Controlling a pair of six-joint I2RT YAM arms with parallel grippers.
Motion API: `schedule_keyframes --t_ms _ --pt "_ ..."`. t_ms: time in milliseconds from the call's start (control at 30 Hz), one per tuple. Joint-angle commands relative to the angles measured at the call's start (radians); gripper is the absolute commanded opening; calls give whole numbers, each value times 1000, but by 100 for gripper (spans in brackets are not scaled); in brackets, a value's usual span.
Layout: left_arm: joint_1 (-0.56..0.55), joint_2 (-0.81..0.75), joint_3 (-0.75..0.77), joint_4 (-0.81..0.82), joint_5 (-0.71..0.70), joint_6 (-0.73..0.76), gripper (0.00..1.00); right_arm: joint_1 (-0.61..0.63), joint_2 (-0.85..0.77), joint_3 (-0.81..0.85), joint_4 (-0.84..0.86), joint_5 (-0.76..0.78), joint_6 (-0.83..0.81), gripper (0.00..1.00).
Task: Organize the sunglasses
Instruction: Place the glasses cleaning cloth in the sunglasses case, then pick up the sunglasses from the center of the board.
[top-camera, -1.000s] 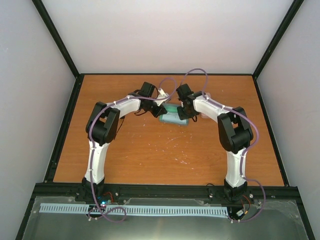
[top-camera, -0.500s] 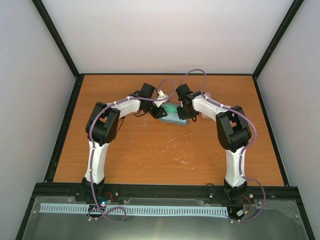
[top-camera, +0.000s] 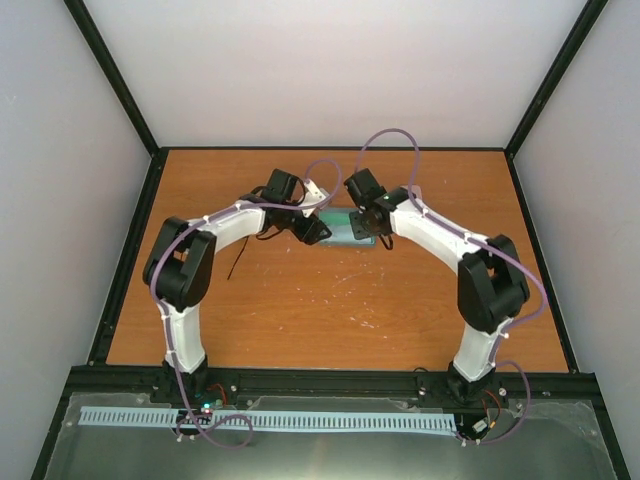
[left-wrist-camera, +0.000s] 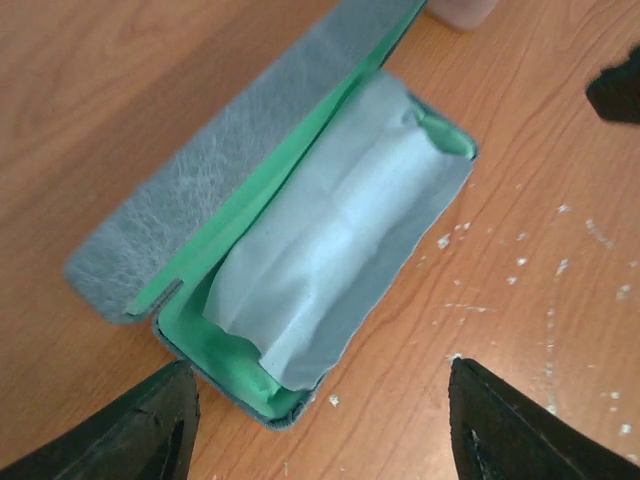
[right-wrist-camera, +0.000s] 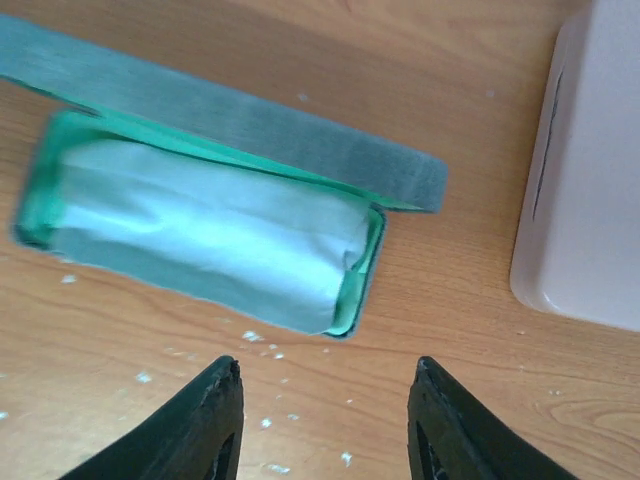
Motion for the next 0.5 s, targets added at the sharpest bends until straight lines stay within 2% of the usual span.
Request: schedule_keyframes --t_ms 0,133,233,333,467 --pt "-3 -121 -20 37 -5 -18 69 86 -102 -12 -12 115 37 47" --pt "53 -220 -20 -17 -24 -14 71 137 -111 17 49 44 -18 50" --pt "176 -258 2 -115 -52 -13 71 164 -59 87 86 -15 -51 50" --pt "318 -292 -16 -199 -164 35 71 191 32 191 95 -51 -81 50" --pt "511 -335 -53 -282 -241 96 71 224 168 348 85 -86 -105 50"
